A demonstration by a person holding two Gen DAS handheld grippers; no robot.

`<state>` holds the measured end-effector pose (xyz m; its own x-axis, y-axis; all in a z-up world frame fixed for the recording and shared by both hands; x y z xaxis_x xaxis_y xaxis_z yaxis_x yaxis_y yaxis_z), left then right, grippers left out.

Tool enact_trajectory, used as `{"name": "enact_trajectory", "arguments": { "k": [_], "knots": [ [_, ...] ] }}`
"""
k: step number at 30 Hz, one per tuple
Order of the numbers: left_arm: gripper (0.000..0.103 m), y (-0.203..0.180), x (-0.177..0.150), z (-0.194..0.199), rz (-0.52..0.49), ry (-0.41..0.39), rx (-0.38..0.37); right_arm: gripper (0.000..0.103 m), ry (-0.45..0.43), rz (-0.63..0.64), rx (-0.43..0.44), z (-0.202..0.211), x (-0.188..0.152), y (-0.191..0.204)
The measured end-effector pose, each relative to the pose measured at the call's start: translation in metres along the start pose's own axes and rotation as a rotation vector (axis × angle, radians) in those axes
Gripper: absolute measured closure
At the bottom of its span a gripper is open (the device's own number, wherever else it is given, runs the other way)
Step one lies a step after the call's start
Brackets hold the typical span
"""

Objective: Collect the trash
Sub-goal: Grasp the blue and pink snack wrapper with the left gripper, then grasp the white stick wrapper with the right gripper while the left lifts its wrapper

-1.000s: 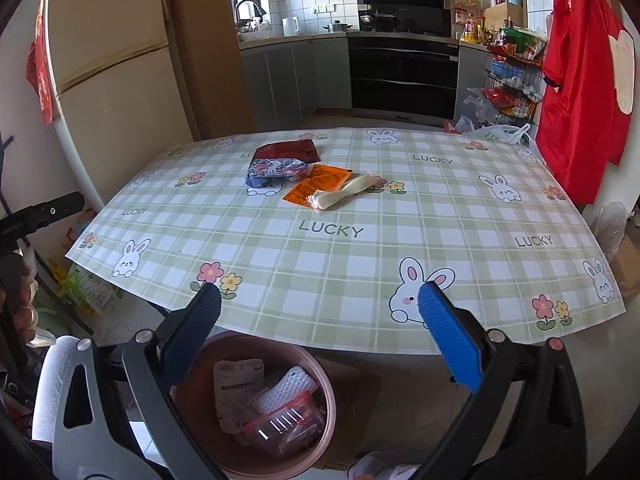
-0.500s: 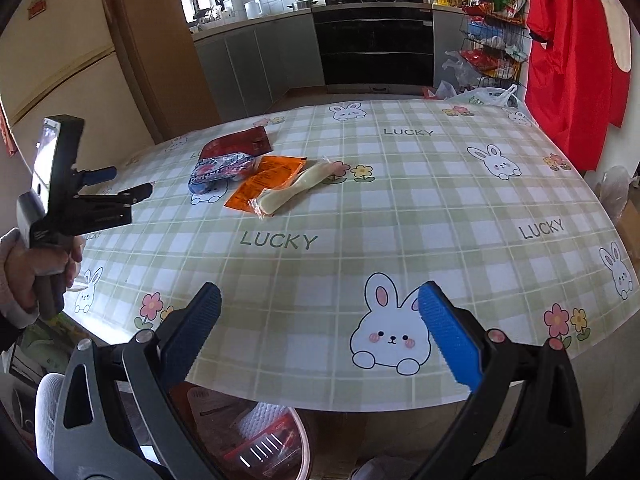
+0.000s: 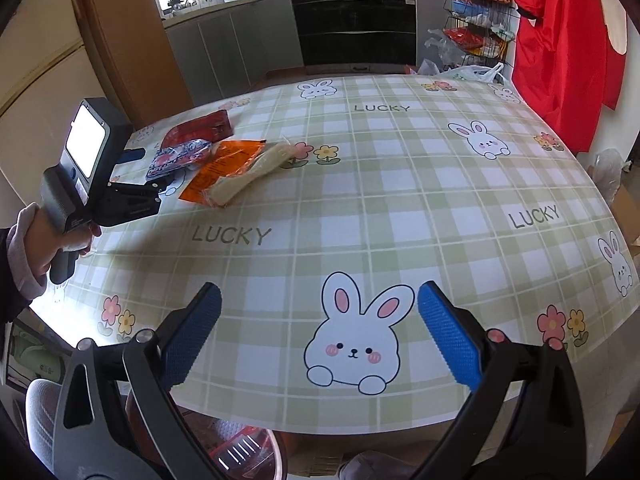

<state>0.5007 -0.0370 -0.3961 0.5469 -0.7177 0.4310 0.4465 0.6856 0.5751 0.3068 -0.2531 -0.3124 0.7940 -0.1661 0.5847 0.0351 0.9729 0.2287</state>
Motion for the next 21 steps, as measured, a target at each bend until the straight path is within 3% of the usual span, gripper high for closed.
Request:
{"name": "enact_trajectory", "arguments": {
  "k": [2, 4, 7, 14, 16, 20, 21],
  "knots": [
    [0.048, -0.001, 0.003, -0.004, 0.007, -0.001, -0.012, 0.006, 0.005, 0.000, 0.000, -0.003, 0.004, 0.000],
    [0.086, 0.002, 0.001, -0.006, 0.026, 0.025, -0.014, 0.006, 0.009, -0.004, 0.006, -0.006, 0.009, 0.000],
    [0.097, 0.016, 0.002, 0.016, 0.109, -0.031, -0.033, 0.006, 0.005, -0.014, 0.003, -0.010, 0.018, 0.001],
    [0.098, 0.060, -0.016, 0.083, 0.471, -0.183, -0.254, 0.008, 0.029, -0.028, 0.046, -0.049, 0.051, 0.028],
    [0.098, 0.069, -0.029, 0.101, 0.584, -0.219, -0.312, 0.023, 0.029, -0.042, 0.057, -0.066, 0.062, 0.041],
    [0.098, 0.080, -0.065, 0.134, 0.730, -0.271, -0.330, 0.031, 0.085, -0.065, 0.036, -0.106, 0.073, 0.060],
    [0.098, 0.081, -0.073, 0.139, 0.753, -0.278, -0.325, 0.037, 0.088, -0.069, 0.027, -0.116, 0.079, 0.065]
  ]
}}
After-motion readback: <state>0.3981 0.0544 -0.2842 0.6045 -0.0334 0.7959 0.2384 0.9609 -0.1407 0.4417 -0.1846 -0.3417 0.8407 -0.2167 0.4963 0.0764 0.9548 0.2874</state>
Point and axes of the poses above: each gripper's, at about its wrist camera, not at the fingertips, and z roughly against the way its jaws point, y to its left, x to its top, the point moved 9 cm from there along -z, roughly the way its jaws point, and after that the axes turned 8 degrees about -z, right-handed, at the moved point
